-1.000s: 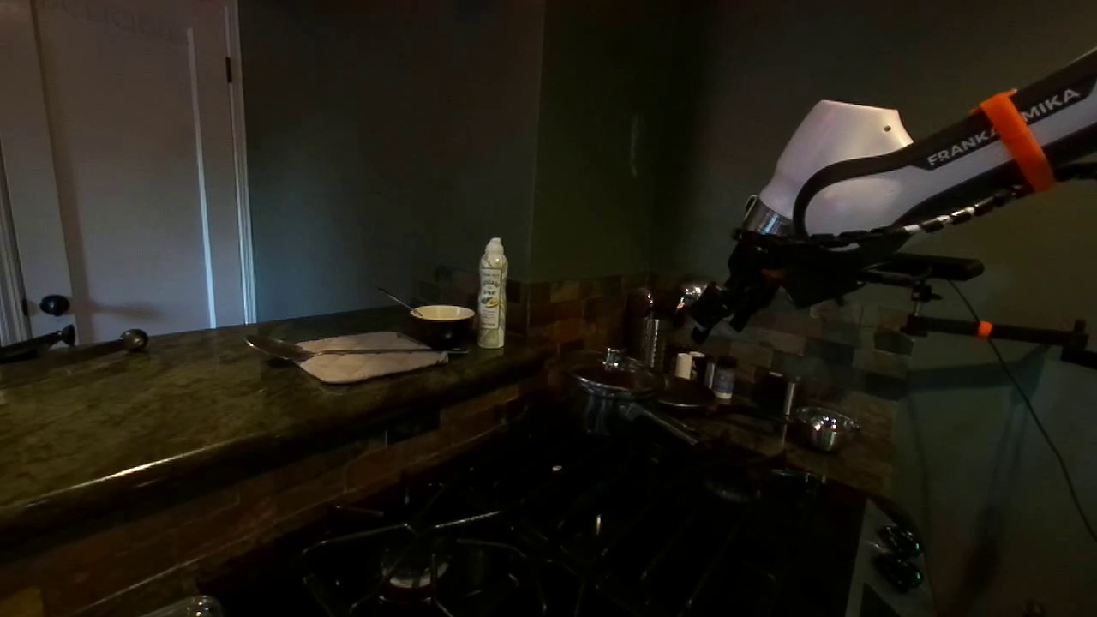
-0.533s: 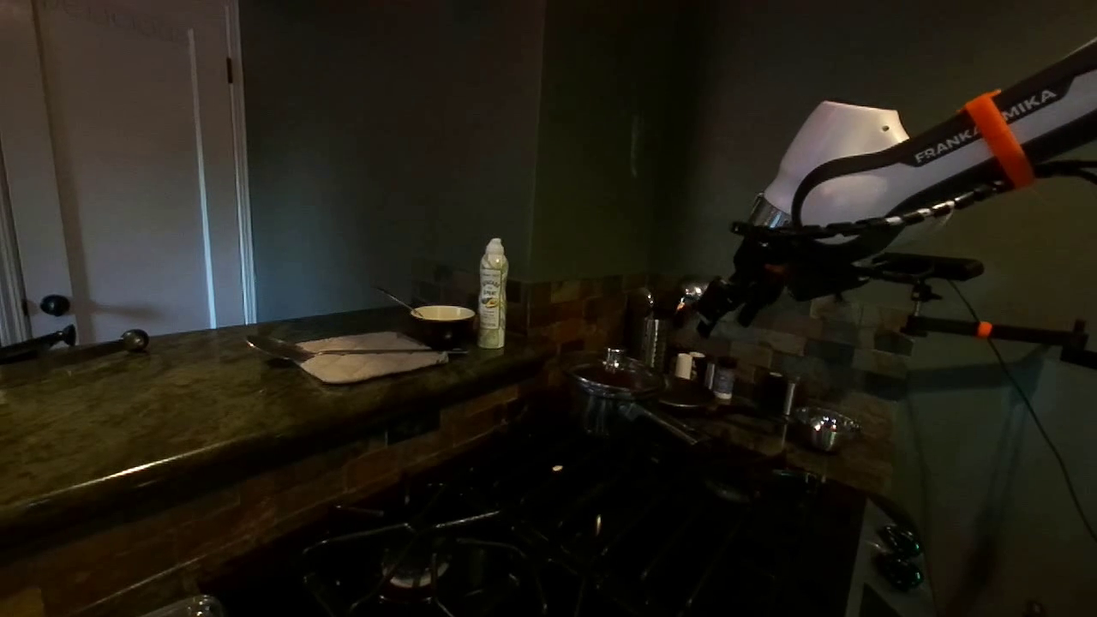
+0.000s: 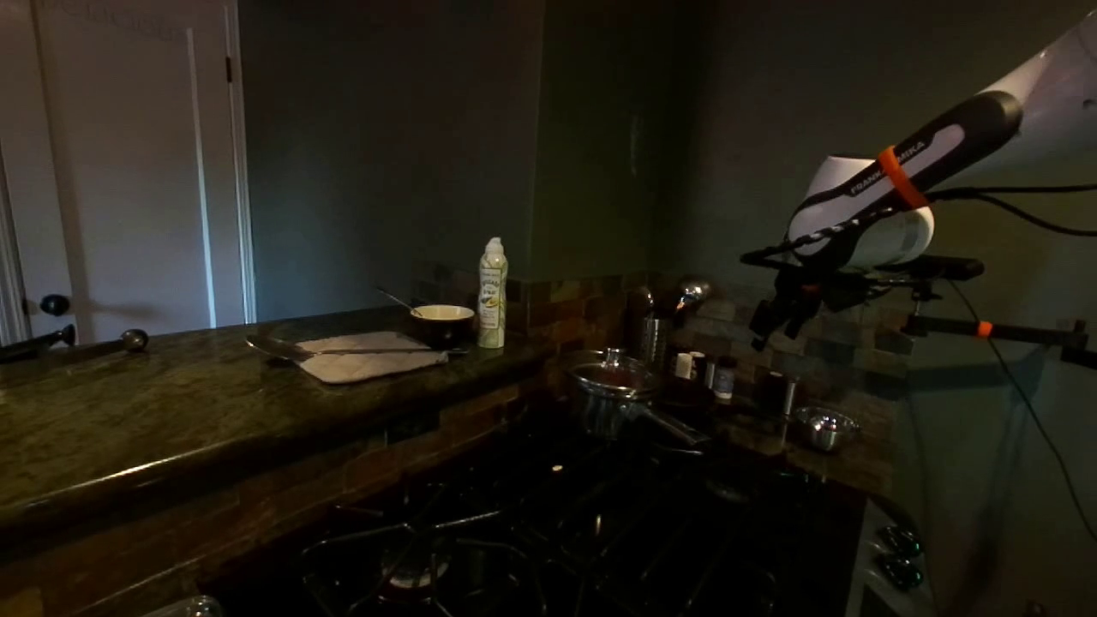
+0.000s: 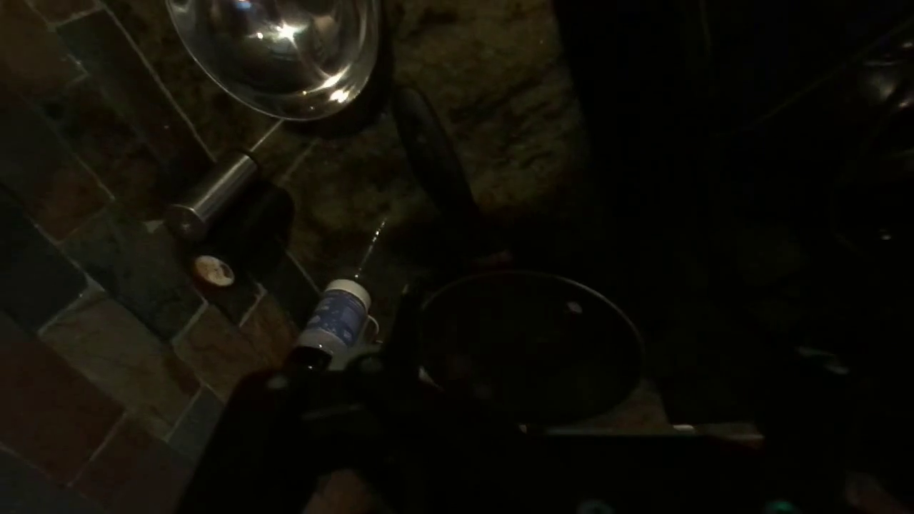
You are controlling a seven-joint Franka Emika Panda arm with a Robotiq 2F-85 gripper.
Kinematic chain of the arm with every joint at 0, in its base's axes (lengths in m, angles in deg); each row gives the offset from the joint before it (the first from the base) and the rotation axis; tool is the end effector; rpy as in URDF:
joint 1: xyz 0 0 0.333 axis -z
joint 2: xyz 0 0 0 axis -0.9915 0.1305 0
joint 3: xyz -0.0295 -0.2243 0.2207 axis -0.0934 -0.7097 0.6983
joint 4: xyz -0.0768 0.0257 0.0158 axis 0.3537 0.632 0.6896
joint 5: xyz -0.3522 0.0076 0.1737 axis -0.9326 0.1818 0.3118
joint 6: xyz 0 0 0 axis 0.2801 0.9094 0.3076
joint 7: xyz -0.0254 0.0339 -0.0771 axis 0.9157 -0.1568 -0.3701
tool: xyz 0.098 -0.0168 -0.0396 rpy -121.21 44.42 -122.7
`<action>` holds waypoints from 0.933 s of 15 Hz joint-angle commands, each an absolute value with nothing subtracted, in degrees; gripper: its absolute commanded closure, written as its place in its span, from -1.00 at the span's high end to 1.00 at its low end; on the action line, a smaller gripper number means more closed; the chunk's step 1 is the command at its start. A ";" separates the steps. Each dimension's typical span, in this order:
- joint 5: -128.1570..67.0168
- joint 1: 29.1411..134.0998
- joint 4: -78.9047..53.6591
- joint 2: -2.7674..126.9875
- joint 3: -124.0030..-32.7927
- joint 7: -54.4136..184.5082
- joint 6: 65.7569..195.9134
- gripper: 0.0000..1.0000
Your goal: Move the black pan to the back left plate of the stove.
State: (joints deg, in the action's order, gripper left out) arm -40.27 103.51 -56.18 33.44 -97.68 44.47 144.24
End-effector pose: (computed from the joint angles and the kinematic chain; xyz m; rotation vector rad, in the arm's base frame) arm 0.3605 -0.3528 0.4440 2.7994 -0.4798 0.4616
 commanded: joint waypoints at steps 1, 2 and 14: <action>-40.10 103.82 -55.07 35.14 -97.55 44.33 144.22 1.00; -40.12 103.79 -54.86 35.67 -97.47 44.35 144.25 1.00; -35.21 100.91 -51.88 40.13 -98.31 36.60 144.59 1.00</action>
State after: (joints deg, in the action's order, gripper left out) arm -39.68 103.11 -54.83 35.29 -97.57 42.41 144.35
